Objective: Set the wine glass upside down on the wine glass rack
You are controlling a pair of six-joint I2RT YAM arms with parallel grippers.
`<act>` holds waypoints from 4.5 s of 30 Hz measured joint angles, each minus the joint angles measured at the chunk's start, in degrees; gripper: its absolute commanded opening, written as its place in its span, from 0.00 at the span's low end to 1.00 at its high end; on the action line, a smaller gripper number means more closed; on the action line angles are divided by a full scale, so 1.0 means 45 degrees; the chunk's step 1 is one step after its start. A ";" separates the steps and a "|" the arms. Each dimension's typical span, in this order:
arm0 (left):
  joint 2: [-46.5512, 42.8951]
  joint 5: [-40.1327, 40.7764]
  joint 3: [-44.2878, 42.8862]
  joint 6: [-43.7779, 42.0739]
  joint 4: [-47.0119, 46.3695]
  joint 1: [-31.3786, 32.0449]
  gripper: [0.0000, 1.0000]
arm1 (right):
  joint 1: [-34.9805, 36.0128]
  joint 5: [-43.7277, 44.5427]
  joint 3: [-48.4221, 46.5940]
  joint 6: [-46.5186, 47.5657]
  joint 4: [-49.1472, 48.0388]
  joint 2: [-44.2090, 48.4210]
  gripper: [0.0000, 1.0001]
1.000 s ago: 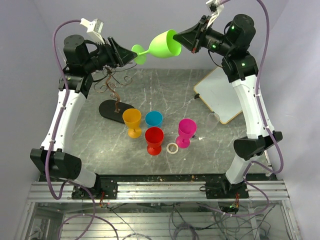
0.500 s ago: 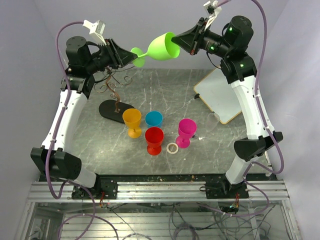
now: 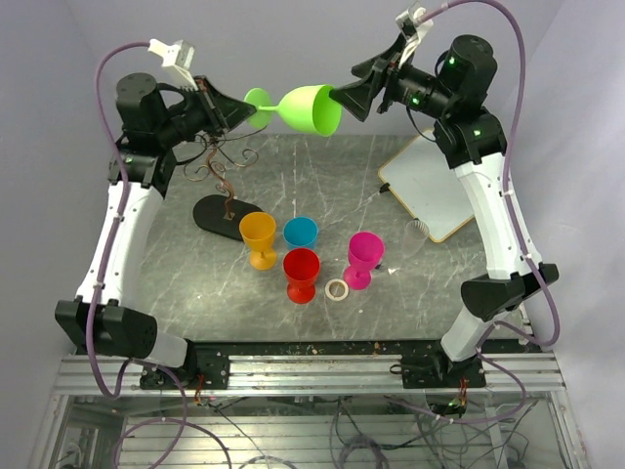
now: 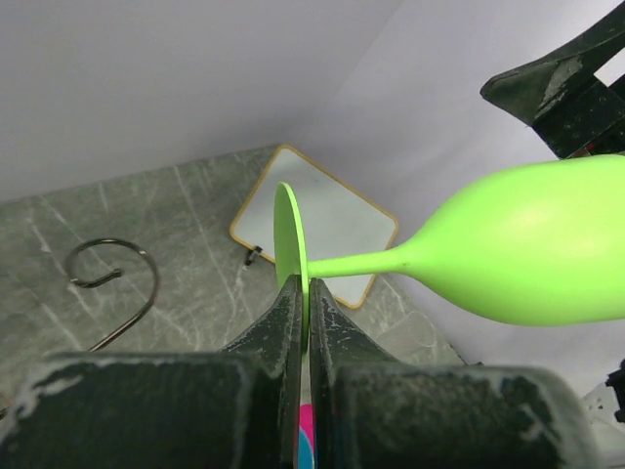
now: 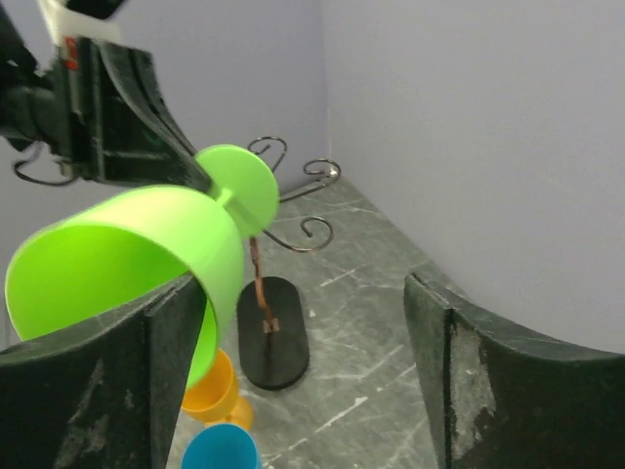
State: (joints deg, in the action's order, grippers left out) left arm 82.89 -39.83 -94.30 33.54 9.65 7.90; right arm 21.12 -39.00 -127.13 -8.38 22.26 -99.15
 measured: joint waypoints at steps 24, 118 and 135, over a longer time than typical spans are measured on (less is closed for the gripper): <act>-0.2803 1.0069 -0.3322 -0.9836 0.4245 -0.3881 0.07 | -0.0010 0.5037 0.4643 0.5960 0.3711 0.2671 1.00; 0.2778 1.2318 -0.1715 -2.2867 0.3691 0.0554 0.07 | -0.0374 0.3895 1.0258 0.7698 0.2341 0.4085 1.00; 0.2720 1.2803 -0.1841 -2.2678 0.4784 0.0554 0.09 | -0.0374 0.3866 1.0268 0.7698 0.2336 0.4070 1.00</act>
State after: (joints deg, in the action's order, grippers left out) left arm 95.13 17.78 -102.59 -68.51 31.18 10.39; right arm 19.44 -21.61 -80.93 26.26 32.77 -80.84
